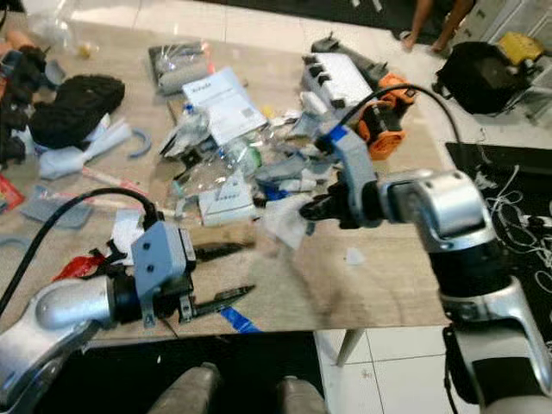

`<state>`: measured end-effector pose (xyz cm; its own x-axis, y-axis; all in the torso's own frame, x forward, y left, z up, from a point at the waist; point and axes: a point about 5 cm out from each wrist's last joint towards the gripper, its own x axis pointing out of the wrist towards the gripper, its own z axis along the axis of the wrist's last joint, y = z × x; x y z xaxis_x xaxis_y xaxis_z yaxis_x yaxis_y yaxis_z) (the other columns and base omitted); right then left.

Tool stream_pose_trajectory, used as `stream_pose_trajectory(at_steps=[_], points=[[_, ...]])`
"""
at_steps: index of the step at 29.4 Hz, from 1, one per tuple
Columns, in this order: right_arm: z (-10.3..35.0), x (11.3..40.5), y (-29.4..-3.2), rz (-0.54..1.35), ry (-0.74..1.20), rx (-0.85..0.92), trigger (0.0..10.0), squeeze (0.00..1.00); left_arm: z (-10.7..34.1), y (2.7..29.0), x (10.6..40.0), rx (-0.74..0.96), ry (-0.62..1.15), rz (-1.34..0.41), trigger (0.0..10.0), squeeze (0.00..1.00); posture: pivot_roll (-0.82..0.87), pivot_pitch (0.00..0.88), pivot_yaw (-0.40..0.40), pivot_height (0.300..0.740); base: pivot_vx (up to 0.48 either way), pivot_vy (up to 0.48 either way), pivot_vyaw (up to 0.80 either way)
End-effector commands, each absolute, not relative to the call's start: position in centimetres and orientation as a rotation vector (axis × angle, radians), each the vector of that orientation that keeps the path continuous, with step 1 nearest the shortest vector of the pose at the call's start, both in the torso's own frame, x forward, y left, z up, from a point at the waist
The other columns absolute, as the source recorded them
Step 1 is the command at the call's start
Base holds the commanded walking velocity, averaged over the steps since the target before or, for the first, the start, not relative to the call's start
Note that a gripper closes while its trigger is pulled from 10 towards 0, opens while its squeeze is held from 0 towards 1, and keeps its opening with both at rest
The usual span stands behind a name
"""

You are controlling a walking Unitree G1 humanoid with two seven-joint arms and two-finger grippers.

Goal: Picking trash to rubbish bin

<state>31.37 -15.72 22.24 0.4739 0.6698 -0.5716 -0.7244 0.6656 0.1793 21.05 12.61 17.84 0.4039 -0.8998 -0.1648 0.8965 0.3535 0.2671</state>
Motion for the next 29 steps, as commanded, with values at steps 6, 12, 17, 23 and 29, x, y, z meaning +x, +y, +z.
stream_pose_trajectory(at_steps=[6,12,17,23,29], points=[[23.7,31.7,-16.8,0.831,0.554,-0.112,0.0,0.0,17.8,13.4,23.6,0.372,-0.052,-1.138,10.0,0.0,-0.06,0.0,-0.091,0.74,0.0,0.0,0.0],[23.9,31.5,-16.7,0.801,0.442,-0.079,0.0,0.0,17.7,14.6,25.7,0.383,-0.091,-1.037,10.0,0.0,-0.07,0.0,-0.062,0.74,0.0,0.0,0.0],[22.0,31.1,-15.6,0.763,0.364,-0.002,0.0,0.0,17.3,15.7,27.3,0.342,-0.108,-0.928,10.0,0.0,-0.07,0.0,-0.043,0.74,0.0,0.0,0.0],[20.5,30.6,-15.0,0.658,0.186,0.234,0.0,0.0,17.1,16.5,28.0,0.185,-0.155,-0.761,10.0,0.0,-0.05,0.0,-0.019,0.74,0.0,0.0,0.0],[19.8,29.8,-15.3,0.622,0.089,0.379,0.0,0.0,16.2,17.0,27.5,0.06,-0.175,-0.656,10.0,0.0,-0.04,0.0,-0.022,0.74,0.0,0.0,0.0]])
